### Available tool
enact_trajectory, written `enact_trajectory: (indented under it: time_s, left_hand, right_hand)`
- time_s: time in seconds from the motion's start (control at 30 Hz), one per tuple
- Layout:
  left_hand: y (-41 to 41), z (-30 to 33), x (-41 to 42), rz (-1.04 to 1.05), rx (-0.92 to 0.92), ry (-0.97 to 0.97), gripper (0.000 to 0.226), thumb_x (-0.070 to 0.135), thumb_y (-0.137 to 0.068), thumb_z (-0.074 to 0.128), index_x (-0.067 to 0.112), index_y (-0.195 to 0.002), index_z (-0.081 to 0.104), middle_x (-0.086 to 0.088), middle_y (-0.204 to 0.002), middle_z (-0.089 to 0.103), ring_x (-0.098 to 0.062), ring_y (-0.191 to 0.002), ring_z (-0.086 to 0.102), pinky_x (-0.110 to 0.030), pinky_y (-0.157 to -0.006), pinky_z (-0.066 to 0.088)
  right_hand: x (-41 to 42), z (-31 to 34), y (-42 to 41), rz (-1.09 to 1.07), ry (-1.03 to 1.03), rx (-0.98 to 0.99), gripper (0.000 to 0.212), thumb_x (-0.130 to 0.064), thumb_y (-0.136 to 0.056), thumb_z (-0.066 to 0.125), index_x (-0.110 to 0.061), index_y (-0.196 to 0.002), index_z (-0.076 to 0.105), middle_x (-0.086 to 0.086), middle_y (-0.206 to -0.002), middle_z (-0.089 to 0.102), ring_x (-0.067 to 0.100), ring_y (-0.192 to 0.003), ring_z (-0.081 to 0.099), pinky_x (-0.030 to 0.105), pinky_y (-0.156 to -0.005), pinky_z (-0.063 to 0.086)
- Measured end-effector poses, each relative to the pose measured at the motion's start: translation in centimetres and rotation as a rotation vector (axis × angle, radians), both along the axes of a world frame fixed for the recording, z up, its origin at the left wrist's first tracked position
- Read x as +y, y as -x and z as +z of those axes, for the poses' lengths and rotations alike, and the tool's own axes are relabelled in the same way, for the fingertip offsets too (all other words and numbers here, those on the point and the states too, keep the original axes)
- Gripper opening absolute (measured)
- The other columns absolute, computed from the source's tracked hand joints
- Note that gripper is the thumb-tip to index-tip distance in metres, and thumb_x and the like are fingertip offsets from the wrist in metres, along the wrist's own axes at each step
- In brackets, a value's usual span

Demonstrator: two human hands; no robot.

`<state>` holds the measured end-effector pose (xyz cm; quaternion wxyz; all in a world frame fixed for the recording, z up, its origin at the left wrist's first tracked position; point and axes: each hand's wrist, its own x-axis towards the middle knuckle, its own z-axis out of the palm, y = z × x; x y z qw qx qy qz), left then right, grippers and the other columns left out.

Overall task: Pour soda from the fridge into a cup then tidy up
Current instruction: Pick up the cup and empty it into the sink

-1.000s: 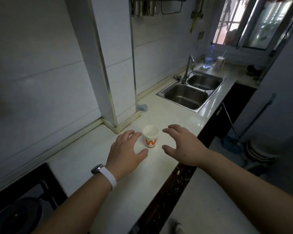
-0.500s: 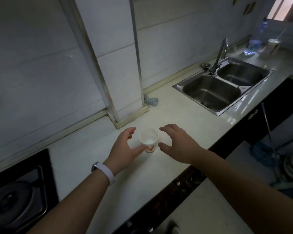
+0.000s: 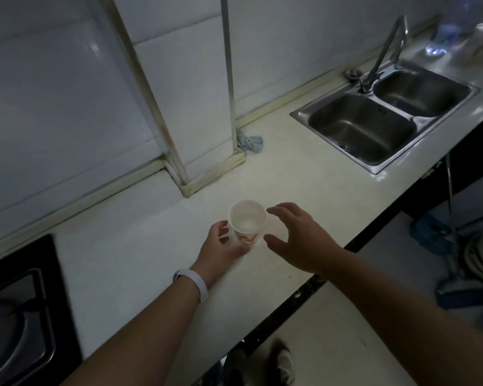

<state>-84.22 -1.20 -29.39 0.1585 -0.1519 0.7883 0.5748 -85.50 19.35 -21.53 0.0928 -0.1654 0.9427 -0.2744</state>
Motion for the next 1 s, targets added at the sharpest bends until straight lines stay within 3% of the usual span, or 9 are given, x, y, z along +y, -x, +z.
enact_trajectory:
  time_s: [0.23,0.3,0.37,0.43,0.63,0.87,1.0]
  left_hand:
    - [2.8,-3.2,1.2,0.034,0.109,-0.007,0.103,0.033,-0.066,0.09,0.026,-0.145,0.025,0.002,-0.139,0.046,-0.017,-0.124,0.049,-0.038,-0.101,0.049]
    - [3.2,-3.8,1.6,-0.002,0.178,0.016,0.104,0.025,-0.066,0.09,0.024,-0.145,0.023,0.002,-0.135,0.048,-0.014,-0.122,0.051,-0.028,-0.097,0.05]
    - [3.5,-4.4,2.0,-0.028,0.229,0.024,0.093,0.017,-0.066,0.09,0.023,-0.139,0.033,0.005,-0.128,0.052,-0.01,-0.118,0.053,-0.011,-0.09,0.046]
    - [3.8,-4.6,2.3,-0.022,0.24,0.019,0.084,0.014,-0.065,0.09,0.023,-0.133,0.041,0.007,-0.122,0.056,-0.01,-0.113,0.056,-0.006,-0.085,0.043]
    - [4.3,-4.6,2.2,-0.023,0.251,0.049,0.081,0.023,-0.064,0.091,0.021,-0.132,0.047,0.002,-0.122,0.061,-0.015,-0.11,0.059,-0.031,-0.093,0.048]
    - [3.9,-2.8,1.3,-0.101,0.298,0.064,0.08,0.031,-0.063,0.091,0.023,-0.131,0.049,0.008,-0.121,0.062,-0.009,-0.11,0.06,-0.029,-0.092,0.051]
    - [3.4,-0.3,1.1,-0.111,0.339,0.029,0.085,0.047,-0.057,0.086,0.023,-0.13,0.05,0.008,-0.12,0.062,-0.008,-0.11,0.059,-0.03,-0.091,0.052]
  right_hand:
    - [-0.1,-2.0,0.6,-0.03,-0.045,-0.031,0.064,-0.049,-0.089,0.057,-0.026,-0.144,0.036,-0.001,-0.148,0.037,0.018,-0.128,0.043,0.036,-0.103,0.043]
    - [0.0,-2.4,0.6,-0.047,-0.049,-0.037,0.064,-0.05,-0.088,0.058,-0.027,-0.144,0.036,-0.002,-0.148,0.037,0.018,-0.128,0.043,0.036,-0.103,0.043]
    - [0.1,-2.8,0.6,-0.061,-0.052,-0.042,0.064,-0.051,-0.088,0.058,-0.027,-0.143,0.036,-0.002,-0.148,0.037,0.018,-0.128,0.043,0.036,-0.102,0.044]
    - [0.2,-3.1,0.7,-0.071,-0.055,-0.05,0.064,-0.05,-0.088,0.058,-0.026,-0.143,0.037,-0.002,-0.148,0.037,0.018,-0.128,0.043,0.036,-0.102,0.044]
    - [0.8,-3.2,0.8,-0.096,-0.07,-0.066,0.063,-0.049,-0.089,0.058,-0.025,-0.143,0.037,-0.001,-0.148,0.037,0.017,-0.127,0.044,0.038,-0.102,0.045]
    - [1.0,-1.9,0.5,-0.127,-0.068,-0.057,0.063,-0.049,-0.089,0.058,-0.026,-0.144,0.037,-0.002,-0.148,0.037,0.017,-0.128,0.043,0.035,-0.103,0.043]
    - [1.1,-0.5,0.0,-0.146,-0.069,-0.037,0.063,-0.048,-0.089,0.058,-0.025,-0.144,0.037,-0.002,-0.148,0.037,0.017,-0.128,0.042,0.033,-0.103,0.042]
